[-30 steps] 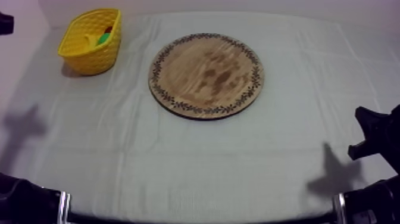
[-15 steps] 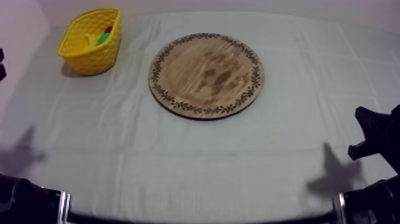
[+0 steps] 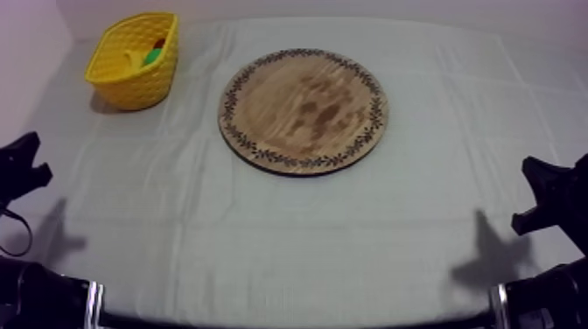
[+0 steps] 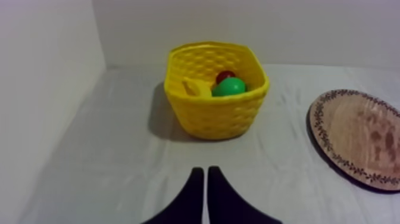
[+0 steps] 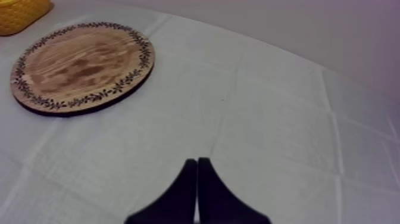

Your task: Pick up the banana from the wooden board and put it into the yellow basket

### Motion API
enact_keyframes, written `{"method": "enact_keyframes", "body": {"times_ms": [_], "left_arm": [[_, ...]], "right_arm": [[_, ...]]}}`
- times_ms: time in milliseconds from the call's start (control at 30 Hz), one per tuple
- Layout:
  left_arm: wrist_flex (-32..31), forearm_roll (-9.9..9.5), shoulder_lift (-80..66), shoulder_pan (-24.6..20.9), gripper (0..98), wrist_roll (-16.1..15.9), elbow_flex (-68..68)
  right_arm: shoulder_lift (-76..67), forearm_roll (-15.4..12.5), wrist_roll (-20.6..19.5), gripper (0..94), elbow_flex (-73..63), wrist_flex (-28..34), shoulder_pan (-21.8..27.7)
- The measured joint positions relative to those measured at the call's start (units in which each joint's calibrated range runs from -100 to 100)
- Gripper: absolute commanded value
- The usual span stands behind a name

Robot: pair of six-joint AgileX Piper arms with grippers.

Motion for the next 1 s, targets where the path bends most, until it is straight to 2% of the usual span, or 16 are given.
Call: {"method": "enact_keyframes", "body": {"times_ms": [367,600,1000], "left_arm": [[-1.1,0.11,-5.1,-0.2,0.0,-0.1,8.7],[0.2,0.63,-10.3,-0.6,0.0,-0.4,9.2],[0.8,0.69,-11.0,-0.7,0.0,-1.0,9.2]], "right_arm": [[0.0,0.0,0.0,0.3,0.0,0.1,0.0],[0.0,0.0,-0.1,0.3,0.0,0.0,0.0],[0.0,0.0,0.0,0.3,0.0,0.0,0.0]]}}
